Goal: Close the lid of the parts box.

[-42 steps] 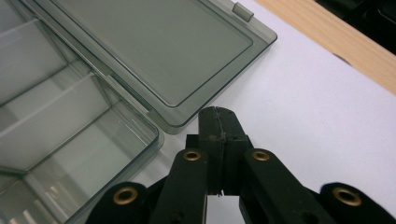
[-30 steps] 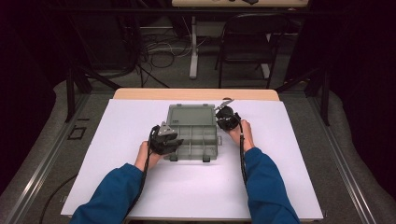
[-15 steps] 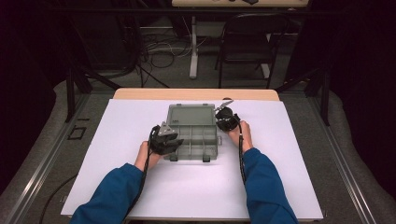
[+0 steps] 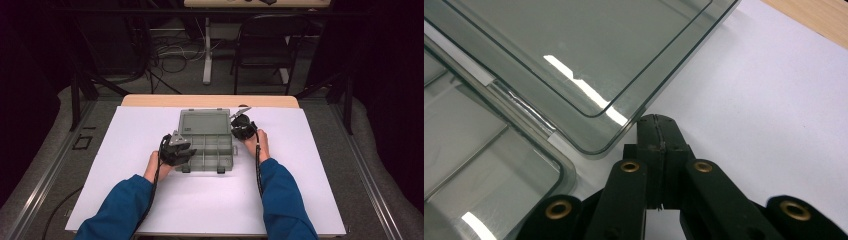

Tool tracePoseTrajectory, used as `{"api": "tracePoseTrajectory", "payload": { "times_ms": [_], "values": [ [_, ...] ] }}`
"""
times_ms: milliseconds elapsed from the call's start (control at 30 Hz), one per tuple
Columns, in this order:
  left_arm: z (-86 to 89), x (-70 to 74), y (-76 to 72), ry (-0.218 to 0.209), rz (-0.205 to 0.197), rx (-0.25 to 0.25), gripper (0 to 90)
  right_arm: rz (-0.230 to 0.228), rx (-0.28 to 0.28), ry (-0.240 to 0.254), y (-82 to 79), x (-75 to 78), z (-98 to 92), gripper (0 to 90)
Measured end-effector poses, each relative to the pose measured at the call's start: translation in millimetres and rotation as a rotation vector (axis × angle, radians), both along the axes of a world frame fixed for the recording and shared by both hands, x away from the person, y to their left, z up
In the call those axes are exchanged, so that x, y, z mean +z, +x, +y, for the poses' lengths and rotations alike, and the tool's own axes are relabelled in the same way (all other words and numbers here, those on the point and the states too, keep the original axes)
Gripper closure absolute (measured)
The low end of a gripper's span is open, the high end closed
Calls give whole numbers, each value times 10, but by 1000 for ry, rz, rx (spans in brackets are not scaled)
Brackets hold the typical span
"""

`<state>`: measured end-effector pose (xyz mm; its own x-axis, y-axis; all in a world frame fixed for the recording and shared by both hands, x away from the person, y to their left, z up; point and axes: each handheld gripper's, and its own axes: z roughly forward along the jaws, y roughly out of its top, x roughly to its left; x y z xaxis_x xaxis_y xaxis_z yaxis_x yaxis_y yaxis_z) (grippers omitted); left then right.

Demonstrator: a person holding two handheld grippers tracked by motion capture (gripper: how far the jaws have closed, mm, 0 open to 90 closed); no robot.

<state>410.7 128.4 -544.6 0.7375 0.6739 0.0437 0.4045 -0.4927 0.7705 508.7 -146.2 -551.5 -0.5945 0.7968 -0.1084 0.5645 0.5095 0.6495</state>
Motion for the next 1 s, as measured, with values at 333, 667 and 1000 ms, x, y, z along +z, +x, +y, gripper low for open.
{"api": "tracePoseTrajectory", "payload": {
  "times_ms": [333, 667, 1000],
  "values": [
    [3, -3, -1, -2, -2, -3, 634, -12, -2, 22, 12, -10, -1, 900],
    [2, -6, -4, -4, -3, -2, 634, -42, -5, 40, 2, 15, -15, 900],
    [2, -7, -7, -3, -5, -1, 633, -69, -2, 47, -10, 42, -27, 900]
  ]
}}
